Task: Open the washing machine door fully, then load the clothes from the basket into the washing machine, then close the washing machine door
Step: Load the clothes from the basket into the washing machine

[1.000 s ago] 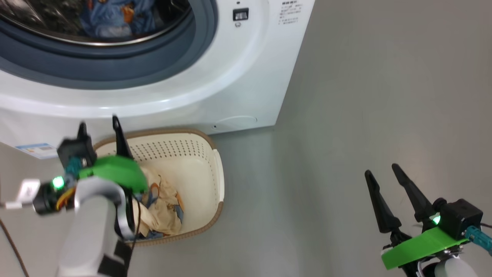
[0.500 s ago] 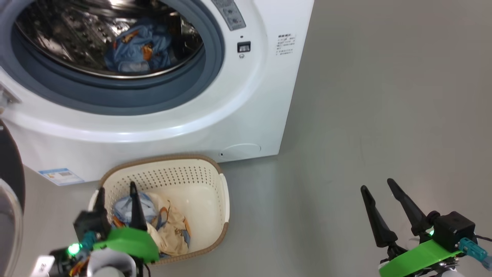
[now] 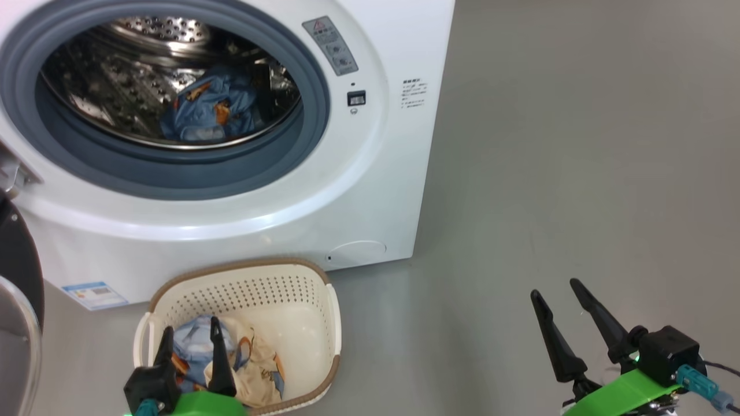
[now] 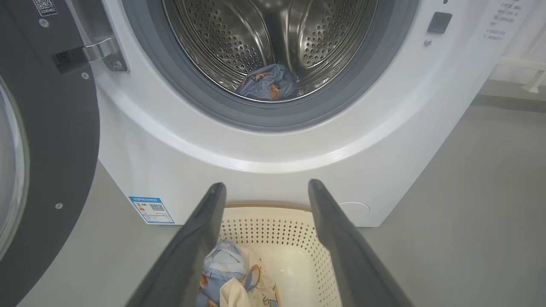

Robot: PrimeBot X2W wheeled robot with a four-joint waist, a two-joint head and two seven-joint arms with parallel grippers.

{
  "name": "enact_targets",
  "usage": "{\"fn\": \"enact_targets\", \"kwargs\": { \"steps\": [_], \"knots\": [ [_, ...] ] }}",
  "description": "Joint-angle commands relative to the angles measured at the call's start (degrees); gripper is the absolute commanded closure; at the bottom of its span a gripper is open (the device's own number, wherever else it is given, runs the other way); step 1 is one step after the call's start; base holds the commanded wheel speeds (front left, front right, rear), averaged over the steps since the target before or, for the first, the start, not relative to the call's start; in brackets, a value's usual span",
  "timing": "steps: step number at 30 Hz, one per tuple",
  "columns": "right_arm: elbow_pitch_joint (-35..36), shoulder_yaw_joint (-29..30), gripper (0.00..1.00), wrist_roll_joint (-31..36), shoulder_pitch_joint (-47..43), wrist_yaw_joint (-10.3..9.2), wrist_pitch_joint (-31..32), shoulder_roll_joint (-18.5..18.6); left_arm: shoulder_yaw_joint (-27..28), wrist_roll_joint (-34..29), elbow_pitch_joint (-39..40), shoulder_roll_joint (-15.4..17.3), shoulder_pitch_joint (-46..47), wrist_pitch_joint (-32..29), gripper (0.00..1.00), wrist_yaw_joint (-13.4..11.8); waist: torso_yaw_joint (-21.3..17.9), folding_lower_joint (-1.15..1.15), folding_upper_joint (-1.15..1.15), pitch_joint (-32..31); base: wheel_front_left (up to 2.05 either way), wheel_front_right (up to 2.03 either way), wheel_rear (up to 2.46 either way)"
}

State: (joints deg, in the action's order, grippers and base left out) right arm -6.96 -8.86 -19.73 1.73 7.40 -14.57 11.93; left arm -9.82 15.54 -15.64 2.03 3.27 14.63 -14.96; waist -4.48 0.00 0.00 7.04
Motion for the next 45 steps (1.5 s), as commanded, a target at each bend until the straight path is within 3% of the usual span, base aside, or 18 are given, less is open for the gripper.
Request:
{"fn": "enact_targets", "kwargs": {
  "steps": [1, 17, 45],
  "knots": [
    [1.0, -1.4, 0.0, 0.6, -0.6, 0.09, -0.4, 0.4, 1.9, -0.1, 1.8, 0.9, 0.0, 0.4, 0.0, -0.4, -0.6, 0.0, 0.0, -1.0, 0.0, 0.0, 0.0],
    [1.6, 0.5, 0.0, 2.1, -4.2, 0.09, -0.4, 0.0, 5.3, -1.5, 5.8, 0.9, -5.6, 0.4, 0.0, -0.2, -0.1, 0.0, 0.0, -4.4, 0.0, 0.0, 0.0],
    [2.2, 3.3, 0.0, 3.9, -7.3, 0.09, -0.4, -0.3, 5.2, -2.5, 8.4, 0.9, -10.2, 0.4, 0.0, 1.2, 4.1, 0.0, 0.0, -6.5, 0.0, 0.0, 0.0]
  ]
}}
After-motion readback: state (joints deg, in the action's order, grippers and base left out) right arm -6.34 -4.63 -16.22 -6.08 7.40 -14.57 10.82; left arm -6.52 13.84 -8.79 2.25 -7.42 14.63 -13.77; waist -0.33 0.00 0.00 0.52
